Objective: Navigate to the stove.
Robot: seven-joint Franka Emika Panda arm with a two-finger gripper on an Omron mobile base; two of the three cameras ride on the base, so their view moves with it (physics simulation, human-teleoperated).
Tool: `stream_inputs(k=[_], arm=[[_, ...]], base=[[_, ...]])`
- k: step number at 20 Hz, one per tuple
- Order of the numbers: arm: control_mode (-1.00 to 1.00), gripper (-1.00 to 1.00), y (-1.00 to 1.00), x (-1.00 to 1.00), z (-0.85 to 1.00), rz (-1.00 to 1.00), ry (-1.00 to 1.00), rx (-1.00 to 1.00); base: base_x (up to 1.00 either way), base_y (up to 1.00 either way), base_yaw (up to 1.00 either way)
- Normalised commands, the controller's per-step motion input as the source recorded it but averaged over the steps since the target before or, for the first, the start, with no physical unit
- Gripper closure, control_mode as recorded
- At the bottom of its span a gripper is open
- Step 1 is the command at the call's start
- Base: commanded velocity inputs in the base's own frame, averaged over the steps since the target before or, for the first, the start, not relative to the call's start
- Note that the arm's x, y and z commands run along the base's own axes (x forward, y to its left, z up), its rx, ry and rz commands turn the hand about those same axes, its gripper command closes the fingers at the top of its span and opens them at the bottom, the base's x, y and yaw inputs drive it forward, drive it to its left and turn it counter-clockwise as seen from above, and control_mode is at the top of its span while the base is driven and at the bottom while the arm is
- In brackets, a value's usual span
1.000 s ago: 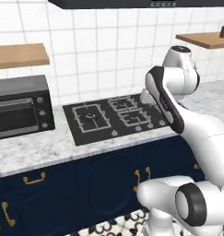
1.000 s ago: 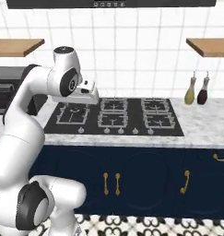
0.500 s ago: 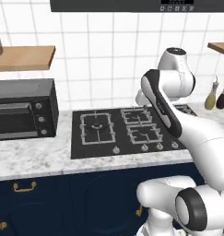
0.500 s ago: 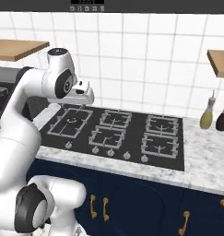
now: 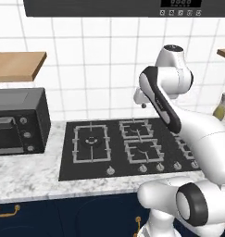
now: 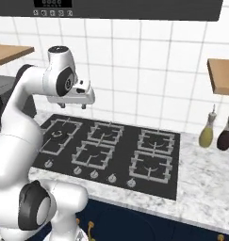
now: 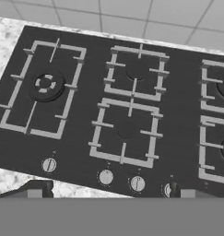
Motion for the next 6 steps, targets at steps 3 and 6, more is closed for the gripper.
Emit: stream_inputs(k=[3,6], arm=[[1.0,-1.0,0.0,0.0,0.0,0.0,0.0,0.0],[1.0,-1.0,0.0,0.0,0.0,0.0,0.0,0.0]], base=[[0.59,-0.04,0.0],[0.29,0.0,0.0]])
